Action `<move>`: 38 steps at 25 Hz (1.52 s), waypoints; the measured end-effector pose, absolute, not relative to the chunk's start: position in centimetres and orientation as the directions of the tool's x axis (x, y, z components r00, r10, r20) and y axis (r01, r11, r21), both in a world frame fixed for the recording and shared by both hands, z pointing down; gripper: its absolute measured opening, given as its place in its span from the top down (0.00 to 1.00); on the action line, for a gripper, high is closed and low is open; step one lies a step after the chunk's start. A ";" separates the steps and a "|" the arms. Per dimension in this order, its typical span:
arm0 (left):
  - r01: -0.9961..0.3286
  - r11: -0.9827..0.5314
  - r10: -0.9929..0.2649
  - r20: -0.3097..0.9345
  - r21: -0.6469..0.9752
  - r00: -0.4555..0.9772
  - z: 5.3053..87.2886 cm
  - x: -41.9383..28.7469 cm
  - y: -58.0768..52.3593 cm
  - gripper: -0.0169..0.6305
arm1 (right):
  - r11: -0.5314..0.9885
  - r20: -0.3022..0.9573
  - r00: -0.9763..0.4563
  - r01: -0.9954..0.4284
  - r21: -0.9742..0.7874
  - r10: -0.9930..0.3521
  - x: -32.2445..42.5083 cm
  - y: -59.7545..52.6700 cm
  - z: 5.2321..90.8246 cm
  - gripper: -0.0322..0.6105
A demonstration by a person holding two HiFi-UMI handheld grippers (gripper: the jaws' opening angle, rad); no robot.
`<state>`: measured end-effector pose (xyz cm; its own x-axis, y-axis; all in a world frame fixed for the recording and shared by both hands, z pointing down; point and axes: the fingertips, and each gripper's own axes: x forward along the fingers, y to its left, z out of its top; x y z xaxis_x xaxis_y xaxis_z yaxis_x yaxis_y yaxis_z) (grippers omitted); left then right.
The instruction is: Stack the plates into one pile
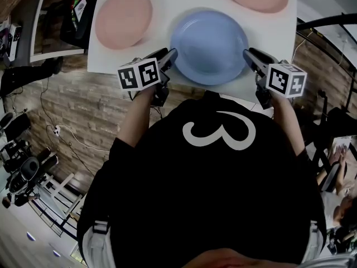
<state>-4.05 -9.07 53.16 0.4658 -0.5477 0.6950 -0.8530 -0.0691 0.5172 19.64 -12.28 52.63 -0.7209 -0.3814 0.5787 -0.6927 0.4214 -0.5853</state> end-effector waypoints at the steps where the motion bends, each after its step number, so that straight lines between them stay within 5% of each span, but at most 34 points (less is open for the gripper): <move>1: -0.854 -0.060 -0.548 0.699 0.516 0.461 53.3 -4.0 -9.0 0.80 | 0.420 0.579 -0.722 -0.691 -0.588 -0.378 19.7 -12.3 52.7 0.78; 38: -0.893 -0.019 -0.560 0.736 0.449 0.382 51.9 -3.4 -8.5 0.88 | 0.441 0.561 -0.758 -0.651 -0.617 -0.333 19.5 -12.9 51.9 0.85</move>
